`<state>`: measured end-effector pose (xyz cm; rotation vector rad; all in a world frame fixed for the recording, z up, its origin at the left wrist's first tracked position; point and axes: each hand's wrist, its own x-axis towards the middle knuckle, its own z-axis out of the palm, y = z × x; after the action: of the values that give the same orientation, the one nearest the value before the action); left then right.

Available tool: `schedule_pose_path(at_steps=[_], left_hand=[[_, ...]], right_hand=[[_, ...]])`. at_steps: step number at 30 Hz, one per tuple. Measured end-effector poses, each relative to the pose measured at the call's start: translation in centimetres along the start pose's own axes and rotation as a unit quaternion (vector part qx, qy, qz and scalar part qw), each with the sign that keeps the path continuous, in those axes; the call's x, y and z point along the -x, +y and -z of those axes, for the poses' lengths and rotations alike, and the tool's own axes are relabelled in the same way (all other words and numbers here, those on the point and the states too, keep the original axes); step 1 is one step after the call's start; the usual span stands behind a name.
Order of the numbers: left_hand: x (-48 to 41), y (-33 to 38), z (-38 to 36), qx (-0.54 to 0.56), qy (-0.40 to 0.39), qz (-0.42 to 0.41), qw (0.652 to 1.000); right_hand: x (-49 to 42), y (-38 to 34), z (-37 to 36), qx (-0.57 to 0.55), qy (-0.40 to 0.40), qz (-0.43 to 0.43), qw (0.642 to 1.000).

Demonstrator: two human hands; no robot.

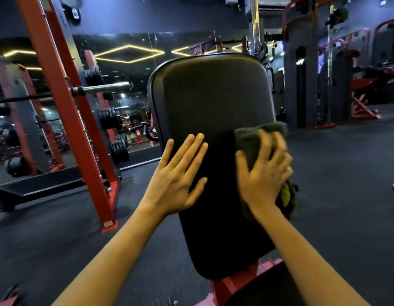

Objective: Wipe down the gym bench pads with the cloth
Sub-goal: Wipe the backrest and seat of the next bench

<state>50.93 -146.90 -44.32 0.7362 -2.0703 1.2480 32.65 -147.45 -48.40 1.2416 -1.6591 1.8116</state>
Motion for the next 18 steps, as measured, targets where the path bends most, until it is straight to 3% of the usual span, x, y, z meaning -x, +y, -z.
schedule_pose_path(at_steps=[3, 5, 6, 8, 9, 10, 11, 13, 15, 16, 17, 18], left_hand=[[0.0, -0.1, -0.3, -0.011, 0.005, -0.004, 1.0], [0.2, -0.2, -0.3, -0.014, 0.003, -0.002, 1.0], [0.2, -0.1, -0.3, -0.011, 0.006, 0.003, 1.0], [0.2, 0.3, -0.4, 0.002, 0.013, 0.017, 1.0], [0.1, 0.4, -0.4, 0.008, 0.018, 0.022, 1.0], [0.1, 0.5, -0.5, 0.012, 0.02, 0.023, 0.999], [0.2, 0.5, -0.5, 0.013, 0.02, 0.022, 0.999], [0.1, 0.3, -0.4, 0.005, 0.015, 0.016, 1.0], [0.1, 0.1, -0.3, -0.009, 0.012, 0.011, 1.0], [0.1, 0.2, -0.3, -0.011, 0.009, 0.01, 1.0], [0.2, 0.3, -0.2, -0.009, 0.006, 0.009, 1.0], [0.4, 0.5, -0.2, -0.004, 0.004, 0.007, 1.0]], right_hand=[[4.7, 3.4, 0.2, 0.003, -0.051, 0.266, 0.963], [5.1, 6.8, 0.5, 0.002, -0.065, 0.317, 0.946], [4.5, 7.5, 0.5, -0.011, -0.058, 0.262, 0.963], [2.8, 6.2, 0.3, -0.04, -0.019, 0.025, 0.999], [2.4, 4.7, 0.1, -0.041, -0.004, -0.069, 0.997], [2.8, 3.4, 0.0, -0.026, 0.003, -0.088, 0.996], [3.6, 2.7, -0.2, -0.005, 0.003, -0.031, 0.999], [6.2, 3.7, -0.3, 0.014, -0.021, 0.215, 0.976], [7.2, 7.0, 0.5, 0.031, -0.053, 0.448, 0.892], [6.9, 8.8, 0.7, 0.046, -0.07, 0.513, 0.854], [6.3, 10.0, 0.7, 0.047, -0.08, 0.527, 0.845], [5.6, 10.4, 0.7, 0.034, -0.082, 0.48, 0.873]])
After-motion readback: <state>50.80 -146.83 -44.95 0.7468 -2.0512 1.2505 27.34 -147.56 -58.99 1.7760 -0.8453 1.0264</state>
